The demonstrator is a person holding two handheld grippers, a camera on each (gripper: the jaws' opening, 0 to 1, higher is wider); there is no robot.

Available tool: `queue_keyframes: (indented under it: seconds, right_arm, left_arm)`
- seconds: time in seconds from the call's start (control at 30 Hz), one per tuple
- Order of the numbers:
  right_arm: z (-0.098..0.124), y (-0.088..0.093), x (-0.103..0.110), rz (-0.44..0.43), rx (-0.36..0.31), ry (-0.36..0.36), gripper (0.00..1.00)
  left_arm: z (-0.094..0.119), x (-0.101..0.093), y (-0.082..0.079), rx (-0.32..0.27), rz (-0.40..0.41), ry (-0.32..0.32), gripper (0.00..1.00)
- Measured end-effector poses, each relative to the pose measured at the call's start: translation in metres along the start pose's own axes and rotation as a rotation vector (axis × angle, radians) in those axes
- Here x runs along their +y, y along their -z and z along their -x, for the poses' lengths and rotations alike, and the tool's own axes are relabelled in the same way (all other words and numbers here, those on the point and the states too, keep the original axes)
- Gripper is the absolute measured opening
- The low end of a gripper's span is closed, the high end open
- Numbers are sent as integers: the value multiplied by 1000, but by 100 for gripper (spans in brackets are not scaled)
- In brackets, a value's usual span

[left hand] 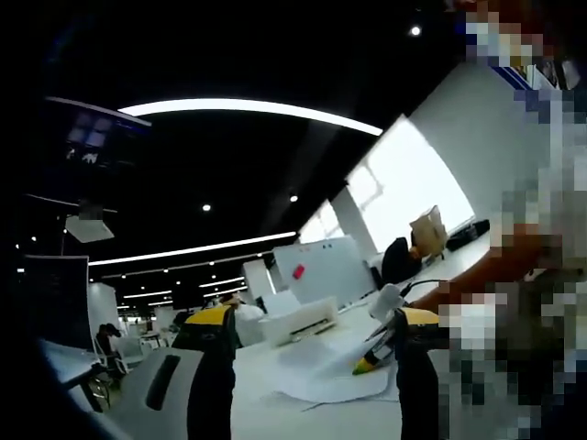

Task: Organize the stack of printing papers by aligning and flattening the scattered papers on the table

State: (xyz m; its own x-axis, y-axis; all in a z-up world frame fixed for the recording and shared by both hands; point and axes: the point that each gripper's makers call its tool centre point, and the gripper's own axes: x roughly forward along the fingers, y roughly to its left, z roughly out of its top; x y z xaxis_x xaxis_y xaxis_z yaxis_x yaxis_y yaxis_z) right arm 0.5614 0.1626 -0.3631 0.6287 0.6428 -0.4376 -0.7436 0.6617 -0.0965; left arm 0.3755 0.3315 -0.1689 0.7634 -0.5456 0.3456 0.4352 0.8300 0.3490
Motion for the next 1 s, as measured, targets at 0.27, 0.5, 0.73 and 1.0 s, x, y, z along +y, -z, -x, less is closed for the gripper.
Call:
queue_keyframes:
  seconds: [0.27,0.5,0.73,1.0]
  right_arm:
    - [-5,-16,-25,67,-16,23,24]
    - [-15,-19,-58,42,-10,49,10]
    - [1,-38,-46,128,-50,25,10]
    - [41,-75,-23,237,-146,10,10]
  left_arm:
    - [-3,-3,8,15,15,10,73]
    - [-7,-6,16,34,38,17,73]
    - [-18,-9,40,79,95,35,73]
    - [-43,-11,93,193,355,16,69]
